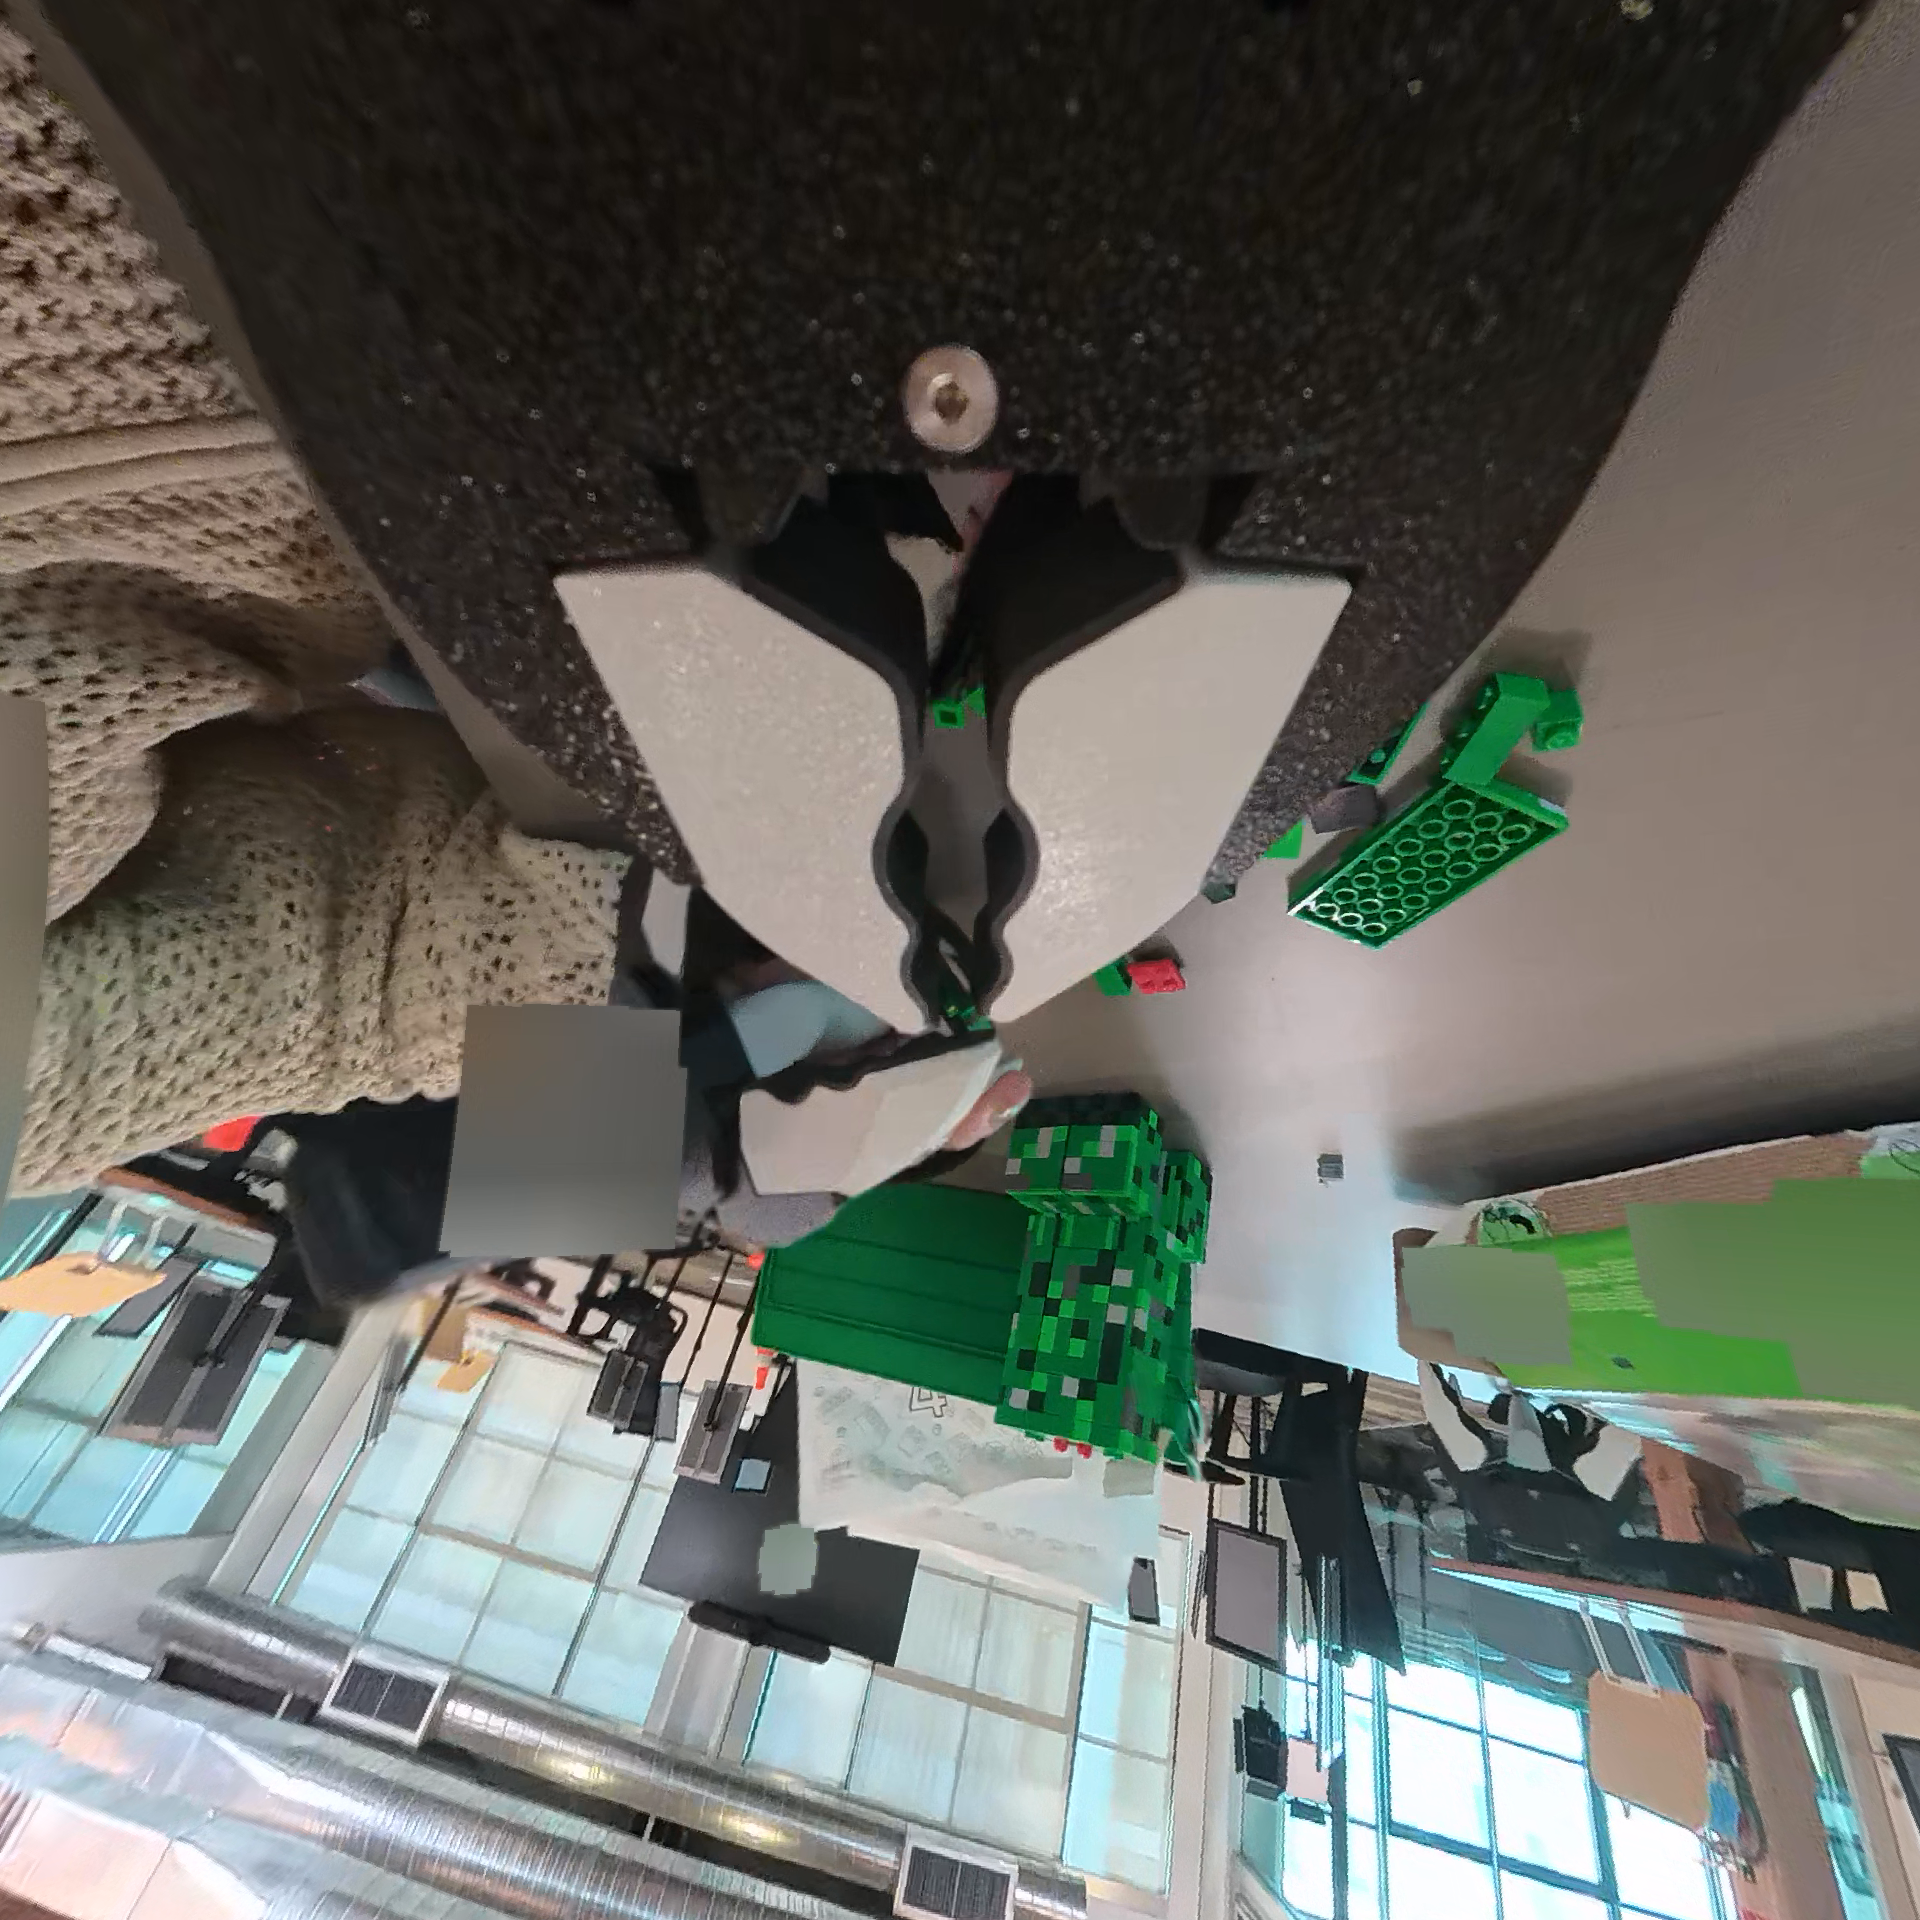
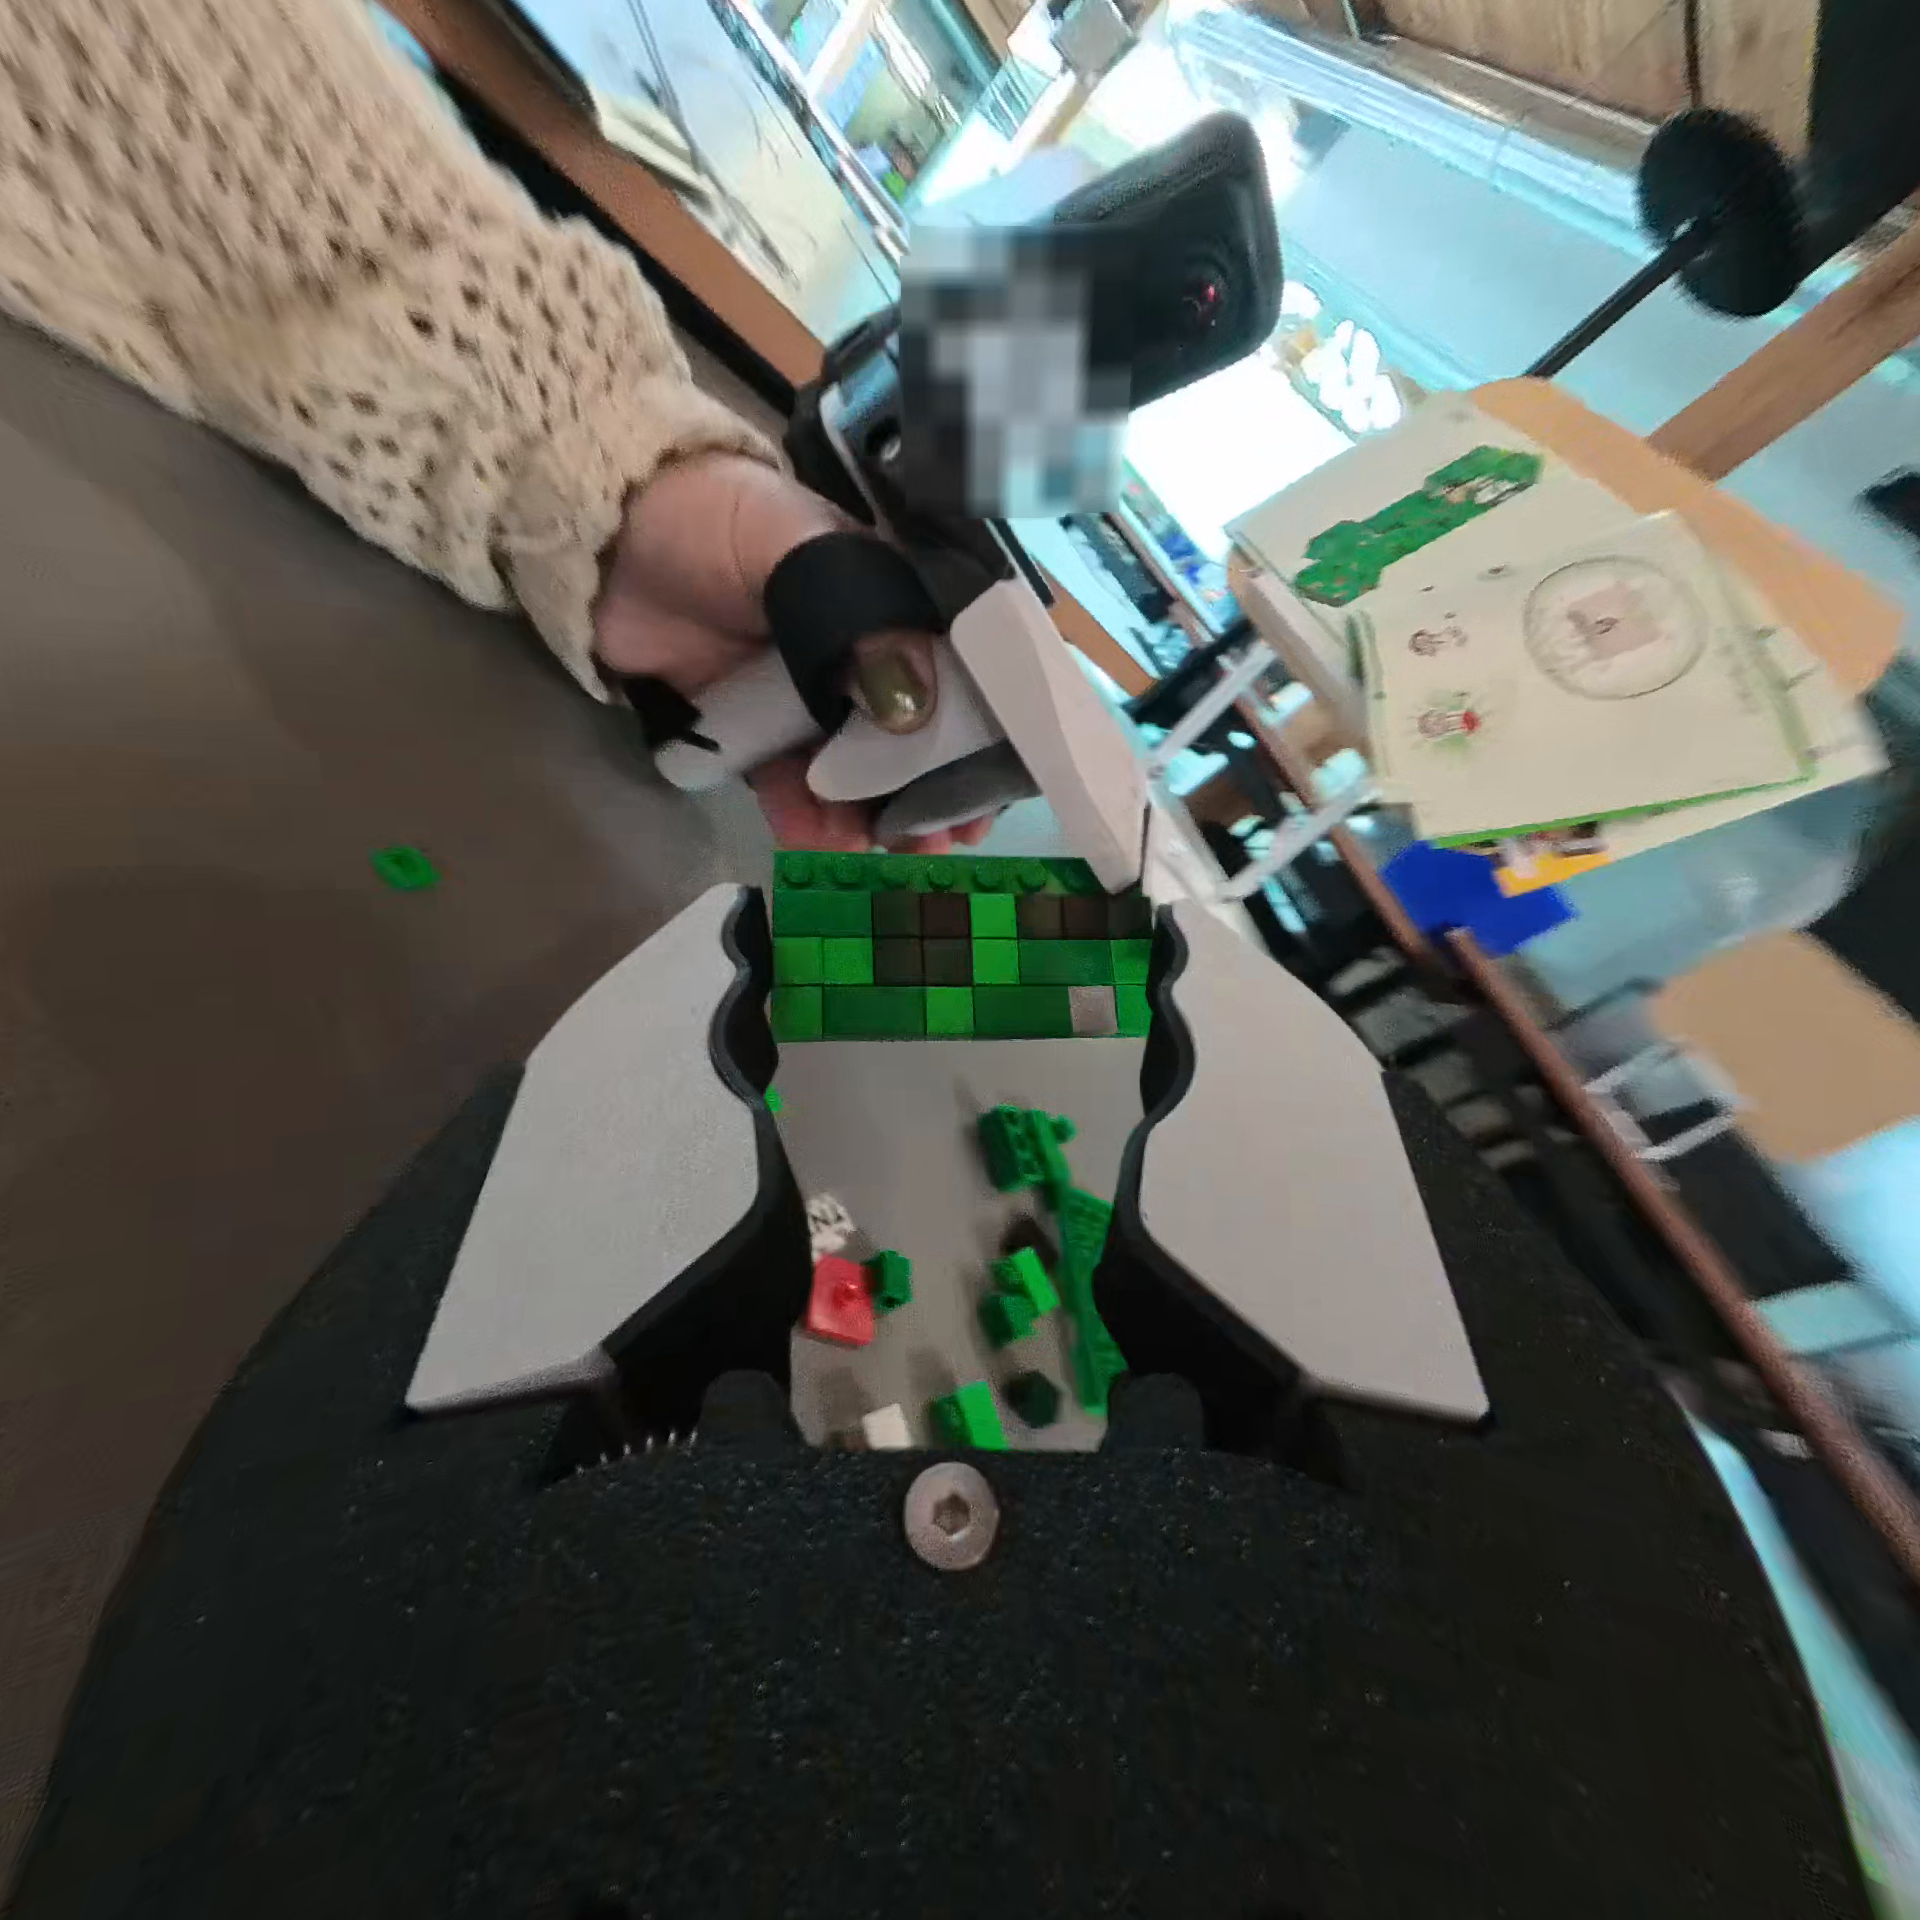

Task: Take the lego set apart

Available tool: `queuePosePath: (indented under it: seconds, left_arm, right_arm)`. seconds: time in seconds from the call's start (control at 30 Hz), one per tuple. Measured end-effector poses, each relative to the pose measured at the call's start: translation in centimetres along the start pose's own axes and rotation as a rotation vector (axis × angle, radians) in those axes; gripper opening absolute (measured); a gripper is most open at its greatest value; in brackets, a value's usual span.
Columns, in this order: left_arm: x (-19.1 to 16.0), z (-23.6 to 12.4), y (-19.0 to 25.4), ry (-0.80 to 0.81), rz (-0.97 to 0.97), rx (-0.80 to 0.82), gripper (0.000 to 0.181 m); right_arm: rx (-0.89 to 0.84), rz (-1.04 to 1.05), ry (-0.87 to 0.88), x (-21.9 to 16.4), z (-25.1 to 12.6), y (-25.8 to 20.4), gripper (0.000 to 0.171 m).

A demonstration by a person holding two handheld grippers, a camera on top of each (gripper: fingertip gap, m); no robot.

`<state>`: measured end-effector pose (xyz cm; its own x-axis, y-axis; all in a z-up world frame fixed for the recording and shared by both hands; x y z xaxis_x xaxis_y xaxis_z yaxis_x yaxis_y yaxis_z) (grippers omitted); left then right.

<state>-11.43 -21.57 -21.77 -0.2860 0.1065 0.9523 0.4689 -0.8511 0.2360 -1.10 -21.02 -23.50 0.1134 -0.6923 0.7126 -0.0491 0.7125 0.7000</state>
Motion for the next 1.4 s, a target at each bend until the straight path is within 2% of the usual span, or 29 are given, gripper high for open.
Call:
queuePosePath:
  seconds: [0.17,0.27,0.5,0.97,1.0,1.03,1.07,1.17,1.3,1.4]
  left_arm:
    - [0.0,0.0,-0.2,0.029,-0.084,0.004,0.003]
    - [0.1,0.0,-0.3,0.043,-0.111,0.014,0.003]
    - [0.0,0.2,-0.6,0.083,-0.184,0.087,0.004]
    - [-0.8,0.0,-1.7,0.235,-0.518,0.178,0.003]
    - [-0.4,-0.7,-2.5,0.307,-0.564,0.219,0.003]
    - [-0.3,-1.2,-3.1,0.325,-0.612,0.214,0.002]
    - [-0.4,-1.5,-3.3,0.332,-0.633,0.194,0.002]
    - [-0.2,-1.2,-2.8,0.298,-0.549,0.182,0.003]
    - [-0.4,-0.3,-2.0,0.144,-0.311,0.228,0.003]
    - [-0.6,-0.1,-1.8,0.066,-0.177,0.258,0.003]
  right_arm:
    - [-0.087,-0.333,-0.134,-0.5,0.5,-0.3,0.069]
    - [-0.126,-0.441,-0.180,-0.7,0.7,-0.4,0.069]
    - [-0.174,-0.580,-0.261,-1.4,1.1,-0.2,0.068]
    - [-0.189,-0.745,-0.383,-2.5,1.5,-0.1,0.066]
    - [-0.152,-0.766,-0.373,-2.4,1.5,-0.5,0.037]
    - [-0.164,-0.838,-0.324,-1.7,1.5,-0.9,0.016]
    - [-0.187,-0.895,-0.319,-1.2,1.5,-1.0,0.010]
    - [-0.151,-0.744,-0.294,-1.3,2.0,-1.3,0.018]
    - [-0.145,-0.498,-0.273,-1.9,1.7,-0.8,0.051]
    - [-0.173,-0.340,-0.237,-1.5,1.6,-0.3,0.063]
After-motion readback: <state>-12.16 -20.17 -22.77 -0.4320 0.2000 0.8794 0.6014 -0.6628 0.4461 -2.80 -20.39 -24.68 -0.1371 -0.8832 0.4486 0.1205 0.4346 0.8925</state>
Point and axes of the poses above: each gripper's, where its closed fingertips meet, z out along the fingers, x out of its top, y = z × x across the jaws, the point moved 6 cm from there along -z, back along the fingers, and after that the axes turned 11 degrees about y, right-handed, at the moved point
